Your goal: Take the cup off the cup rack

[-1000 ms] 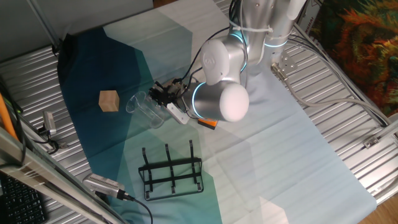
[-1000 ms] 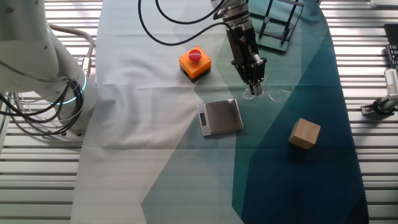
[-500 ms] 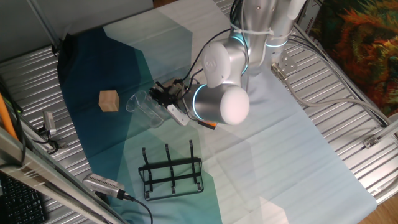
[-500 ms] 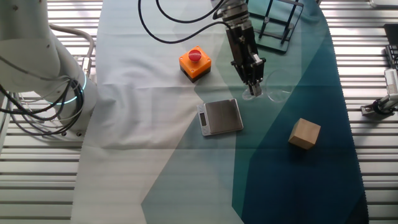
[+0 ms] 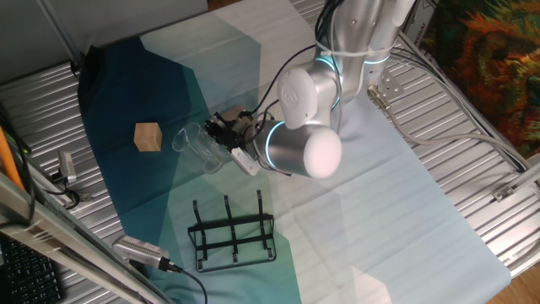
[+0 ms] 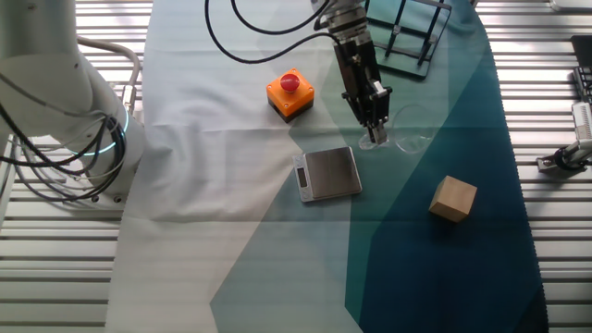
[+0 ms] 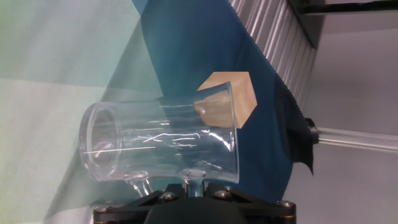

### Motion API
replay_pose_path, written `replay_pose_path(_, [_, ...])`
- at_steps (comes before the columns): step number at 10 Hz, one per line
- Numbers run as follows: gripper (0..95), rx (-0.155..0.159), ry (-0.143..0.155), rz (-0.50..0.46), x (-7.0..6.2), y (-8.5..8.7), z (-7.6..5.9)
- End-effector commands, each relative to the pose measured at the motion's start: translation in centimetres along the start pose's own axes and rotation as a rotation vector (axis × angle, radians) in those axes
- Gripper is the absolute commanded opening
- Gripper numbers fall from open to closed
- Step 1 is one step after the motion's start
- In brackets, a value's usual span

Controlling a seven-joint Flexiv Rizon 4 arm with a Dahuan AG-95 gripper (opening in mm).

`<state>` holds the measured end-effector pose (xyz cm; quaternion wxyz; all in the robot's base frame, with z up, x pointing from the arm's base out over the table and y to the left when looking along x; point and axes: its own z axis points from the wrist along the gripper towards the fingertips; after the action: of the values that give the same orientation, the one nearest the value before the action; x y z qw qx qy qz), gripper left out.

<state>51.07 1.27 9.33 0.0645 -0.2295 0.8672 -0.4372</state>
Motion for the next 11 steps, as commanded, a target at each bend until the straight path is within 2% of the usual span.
replay_pose_path(1, [0.0,0.018,0.004,0.000,0.01,0.11,0.01])
replay_pose_path(5, [0.0,0.036,0.015,-0.005,-0.09,0.26,-0.03])
replay_pose_path(6, [0.0,0.049,0.020,-0.003,-0.15,0.35,-0.05])
replay_pose_path(11, [0.0,0.060,0.028,-0.007,-0.34,0.53,-0.13])
